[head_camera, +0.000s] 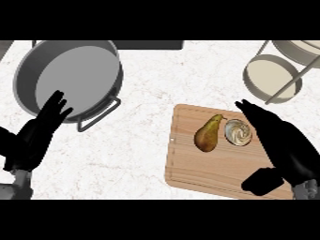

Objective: Pick the cupcake from the cutting board and place it in the tiered basket

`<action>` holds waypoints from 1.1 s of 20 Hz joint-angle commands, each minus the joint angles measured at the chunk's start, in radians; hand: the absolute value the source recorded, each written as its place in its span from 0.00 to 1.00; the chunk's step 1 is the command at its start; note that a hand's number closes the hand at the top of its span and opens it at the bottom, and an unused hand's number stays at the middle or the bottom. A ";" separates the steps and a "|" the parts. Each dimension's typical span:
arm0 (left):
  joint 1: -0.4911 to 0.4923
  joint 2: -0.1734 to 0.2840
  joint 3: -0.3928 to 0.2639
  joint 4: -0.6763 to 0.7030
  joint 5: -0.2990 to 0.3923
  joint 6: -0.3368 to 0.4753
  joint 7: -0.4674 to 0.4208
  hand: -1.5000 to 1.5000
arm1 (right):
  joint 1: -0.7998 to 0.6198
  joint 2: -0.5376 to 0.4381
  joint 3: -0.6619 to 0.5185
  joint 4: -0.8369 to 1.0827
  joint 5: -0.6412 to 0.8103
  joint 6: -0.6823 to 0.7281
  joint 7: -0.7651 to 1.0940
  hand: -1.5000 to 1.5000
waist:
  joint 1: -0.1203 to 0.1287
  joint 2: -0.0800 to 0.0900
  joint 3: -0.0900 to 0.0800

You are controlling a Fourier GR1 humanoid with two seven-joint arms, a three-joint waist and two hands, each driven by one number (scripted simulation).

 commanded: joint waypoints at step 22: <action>-0.034 -0.097 0.115 0.033 -0.101 -0.092 0.084 0.50 | 0.030 0.247 -0.037 0.466 0.434 -0.192 -0.179 0.00 | -0.005 0.006 0.002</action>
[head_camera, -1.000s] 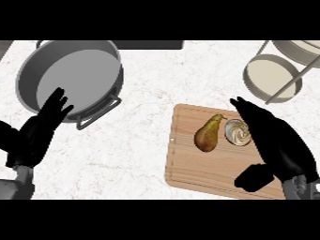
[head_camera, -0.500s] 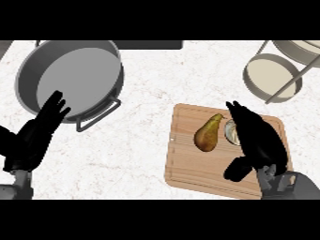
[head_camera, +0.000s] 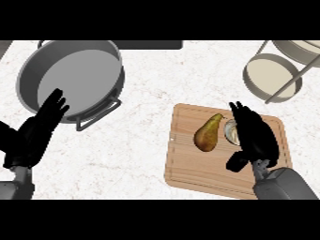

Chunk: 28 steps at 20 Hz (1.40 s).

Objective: Pick the cupcake from the cutting board and place it in the tiered basket

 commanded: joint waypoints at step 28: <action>0.015 -0.053 0.095 -0.036 -0.064 -0.063 0.035 0.50 | -0.028 -0.404 -0.310 0.273 0.011 0.021 -0.682 1.00 | -0.022 0.018 0.007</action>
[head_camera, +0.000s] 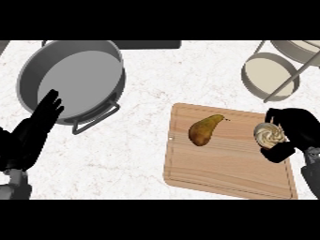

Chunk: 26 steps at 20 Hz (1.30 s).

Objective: Pick the cupcake from the cutting board and place it in the tiered basket

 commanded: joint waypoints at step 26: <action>-0.034 -0.012 -0.016 0.015 0.012 -0.044 -0.003 0.50 | -0.427 -0.589 -0.548 0.736 -0.623 0.352 -1.102 1.00 | 0.070 0.015 0.002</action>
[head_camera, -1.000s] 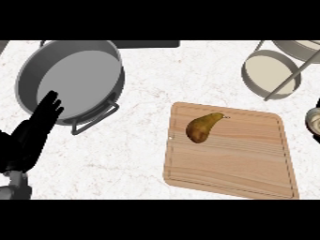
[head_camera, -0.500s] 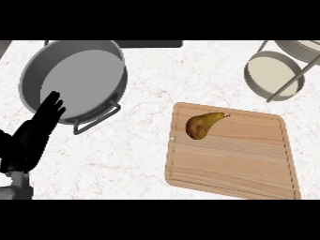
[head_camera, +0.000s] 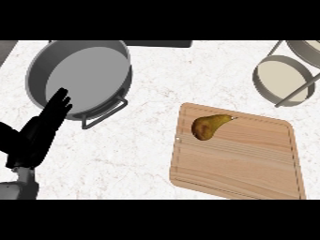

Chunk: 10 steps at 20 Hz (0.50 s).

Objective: Pick the cupcake from the cutting board and place it in the tiered basket

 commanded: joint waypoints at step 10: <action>-0.034 -0.047 -0.024 0.019 -0.053 0.044 0.030 0.50 | -0.317 0.146 0.179 0.027 0.047 0.086 0.119 1.00 | -0.024 -0.013 -0.006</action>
